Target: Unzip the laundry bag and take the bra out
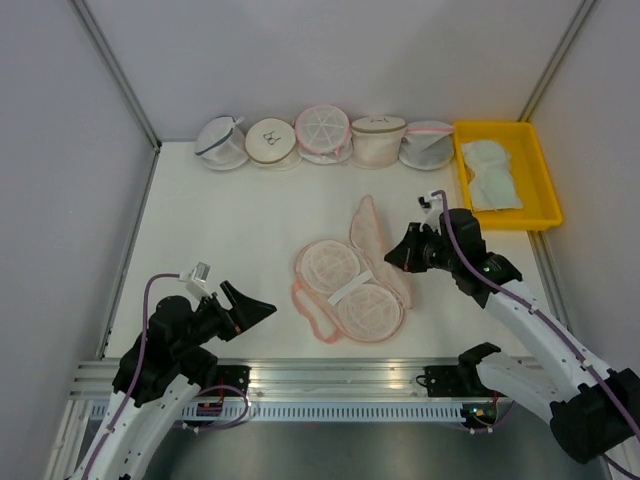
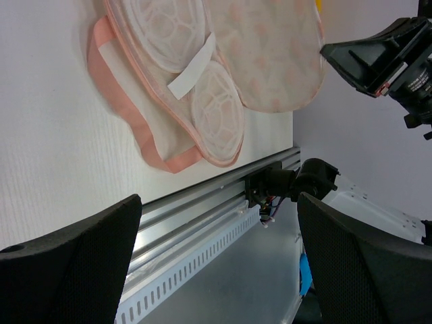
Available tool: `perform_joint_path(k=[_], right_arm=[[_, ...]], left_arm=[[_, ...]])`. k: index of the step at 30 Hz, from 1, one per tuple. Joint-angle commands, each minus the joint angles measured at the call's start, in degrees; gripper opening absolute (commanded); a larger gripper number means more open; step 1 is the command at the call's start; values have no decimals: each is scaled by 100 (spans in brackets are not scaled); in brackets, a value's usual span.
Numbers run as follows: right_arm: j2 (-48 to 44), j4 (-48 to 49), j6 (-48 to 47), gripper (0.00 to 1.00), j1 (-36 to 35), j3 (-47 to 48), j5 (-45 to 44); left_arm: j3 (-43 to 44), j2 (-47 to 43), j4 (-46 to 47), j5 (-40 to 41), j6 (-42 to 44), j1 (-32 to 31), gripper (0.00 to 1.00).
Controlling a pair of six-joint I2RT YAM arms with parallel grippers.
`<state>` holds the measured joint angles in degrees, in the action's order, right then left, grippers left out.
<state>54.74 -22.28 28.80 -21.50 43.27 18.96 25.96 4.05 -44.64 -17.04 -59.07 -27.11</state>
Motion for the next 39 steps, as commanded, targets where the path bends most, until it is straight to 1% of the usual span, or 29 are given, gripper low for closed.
perform_joint_path(k=[1,2,3,5,6,8,9,11,12,13,14,15,17,19,20,24,27,30,32,35,39], right_arm=[[141,364,-261,0,-828,7,441],[203,591,-243,0,-1013,-72,494],[265,707,-165,0,-1415,-99,495],[475,1083,-111,0,-1812,-160,521],[563,1190,-59,0,-2197,-161,486],[844,1540,47,0,-2499,-178,503],[941,1647,99,0,-2735,-169,529],[1257,1815,152,1,-2973,-108,530],[1371,1807,161,8,-3192,-64,495],[1555,1815,170,23,-3290,-38,416],[1644,1754,161,48,-3369,6,372],[1706,1728,170,55,-3500,33,293],[1777,1692,249,77,-3581,59,56],[1672,1675,284,81,-3607,103,-120],[1619,1605,311,98,-3607,129,-443],[1154,1490,425,98,-3607,279,-1288],[741,1446,530,98,-3607,340,-1552],[582,1324,592,98,-3607,419,-1448],[398,1175,618,98,-3616,376,-1483],[20,964,724,98,-3634,174,-1702],[-717,700,812,98,-3634,-90,-1861]], left_arm=[[85,-54,-18,-28,-166,-4,99],[85,-63,-9,-28,-166,-4,100],[85,-63,-27,-28,-166,-4,100],[94,-71,-18,-10,-166,-13,100],[94,-71,-18,-10,-175,-5,100],[111,-71,-36,-1,-166,-4,100],[120,-80,-44,16,-175,-13,100],[129,-115,-79,25,-166,-4,100],[138,-124,-88,34,-175,-4,99],[147,-133,-123,51,-175,-4,100],[164,-133,-141,60,-175,-4,100],[164,-150,-150,60,-175,-4,100],[190,-168,-194,95,-166,-4,99],[199,-168,-211,104,-158,-13,100],[208,-168,-212,113,-166,-5,100],[226,-168,-220,113,-166,-5,100],[270,-159,-203,130,-131,-4,100],[314,-186,-89,122,-52,-4,100],[392,-195,148,17,44,-4,100],[611,-151,412,-124,272,-4,100],[902,-72,658,-238,606,-13,100]])
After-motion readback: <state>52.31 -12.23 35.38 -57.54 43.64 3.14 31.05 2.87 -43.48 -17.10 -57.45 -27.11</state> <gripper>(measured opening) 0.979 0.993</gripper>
